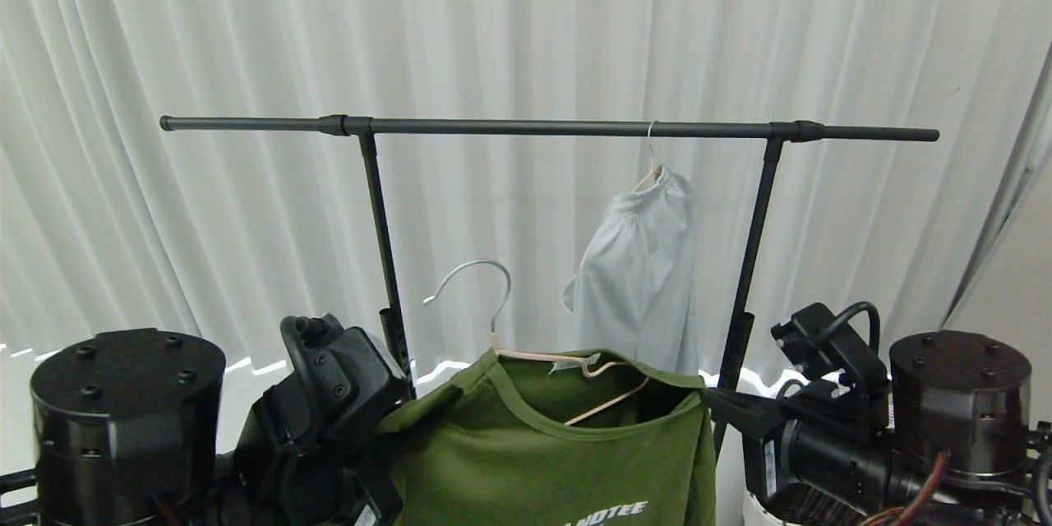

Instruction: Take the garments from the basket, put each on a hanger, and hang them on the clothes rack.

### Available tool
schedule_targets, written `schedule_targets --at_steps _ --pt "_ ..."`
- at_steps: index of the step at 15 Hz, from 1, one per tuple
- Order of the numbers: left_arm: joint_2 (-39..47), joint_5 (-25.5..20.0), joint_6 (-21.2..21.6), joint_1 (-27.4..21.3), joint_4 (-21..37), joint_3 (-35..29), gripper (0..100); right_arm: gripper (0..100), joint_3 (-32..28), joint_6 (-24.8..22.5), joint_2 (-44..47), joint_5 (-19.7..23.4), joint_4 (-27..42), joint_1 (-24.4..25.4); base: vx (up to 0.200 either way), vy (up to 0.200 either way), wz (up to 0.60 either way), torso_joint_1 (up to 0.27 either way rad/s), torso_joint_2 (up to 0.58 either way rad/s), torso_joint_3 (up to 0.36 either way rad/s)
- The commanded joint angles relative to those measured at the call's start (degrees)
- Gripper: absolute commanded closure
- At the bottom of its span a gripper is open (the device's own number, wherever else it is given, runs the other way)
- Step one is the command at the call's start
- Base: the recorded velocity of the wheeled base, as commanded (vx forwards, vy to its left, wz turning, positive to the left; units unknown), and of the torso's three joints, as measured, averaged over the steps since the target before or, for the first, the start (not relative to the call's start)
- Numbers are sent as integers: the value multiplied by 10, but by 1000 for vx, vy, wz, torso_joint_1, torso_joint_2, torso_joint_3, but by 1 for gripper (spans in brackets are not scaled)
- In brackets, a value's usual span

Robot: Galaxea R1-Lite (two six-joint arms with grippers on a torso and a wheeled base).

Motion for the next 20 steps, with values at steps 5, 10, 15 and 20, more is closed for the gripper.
schedule_targets --at_steps 5,10,15,20 --pt "-7 -6 0 -3 -13 13 100 0 3 -36 -32 1 10 28 0 0 0 0 0 0" --pt "-45 -133 7 -1 -13 40 100 0 -95 -146 -135 145 246 29 0 0 0 0 0 0" --pt "-51 -160 9 -50 -13 37 100 0 -209 -243 -114 273 417 54 0 0 0 0 0 0" --pt "-56 -158 10 -98 -13 21 100 0 -216 -249 -44 286 387 94 0 0 0 0 0 0"
